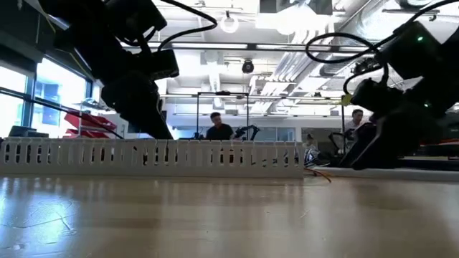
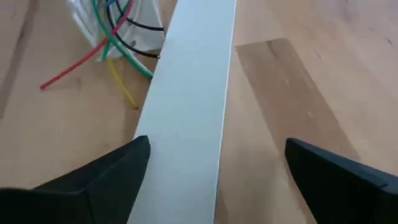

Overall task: Ziptie cables
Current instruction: Close the white cable duct

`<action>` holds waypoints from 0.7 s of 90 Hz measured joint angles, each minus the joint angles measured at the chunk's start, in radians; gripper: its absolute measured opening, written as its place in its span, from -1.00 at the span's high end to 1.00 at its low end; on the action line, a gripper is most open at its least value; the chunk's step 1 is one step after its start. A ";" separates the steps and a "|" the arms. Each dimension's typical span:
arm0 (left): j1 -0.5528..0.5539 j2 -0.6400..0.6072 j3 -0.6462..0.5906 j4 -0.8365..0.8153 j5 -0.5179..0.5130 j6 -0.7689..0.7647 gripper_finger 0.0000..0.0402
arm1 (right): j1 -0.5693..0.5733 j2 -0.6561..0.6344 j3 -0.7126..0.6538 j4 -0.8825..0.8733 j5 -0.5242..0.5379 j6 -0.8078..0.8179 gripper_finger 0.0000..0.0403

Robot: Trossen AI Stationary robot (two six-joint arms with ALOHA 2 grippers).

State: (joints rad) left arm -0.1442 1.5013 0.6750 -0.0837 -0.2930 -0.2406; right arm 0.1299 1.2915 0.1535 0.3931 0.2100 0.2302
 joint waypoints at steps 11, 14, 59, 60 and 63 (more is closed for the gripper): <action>0.000 0.000 0.000 0.003 -0.006 -0.002 0.20 | 0.016 -0.003 0.001 0.023 -0.001 0.008 -0.82; 0.000 0.000 0.000 0.003 -0.005 -0.002 0.20 | 0.016 -0.006 0.007 0.021 -0.002 0.017 -0.82; 0.013 0.000 0.000 -0.304 0.036 -0.071 0.44 | 0.016 -0.008 0.046 -0.014 -0.020 0.057 -0.82; 0.013 0.000 0.000 -0.309 0.041 -0.071 0.46 | 0.016 -0.008 0.046 -0.014 -0.020 0.057 -0.82; 0.013 0.000 0.000 -0.320 0.054 -0.071 0.52 | 0.016 -0.008 0.046 -0.014 -0.020 0.058 -0.82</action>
State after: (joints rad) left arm -0.1310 1.5013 0.6746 -0.4040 -0.2390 -0.3119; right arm 0.1459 1.2831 0.1997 0.3792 0.1902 0.2880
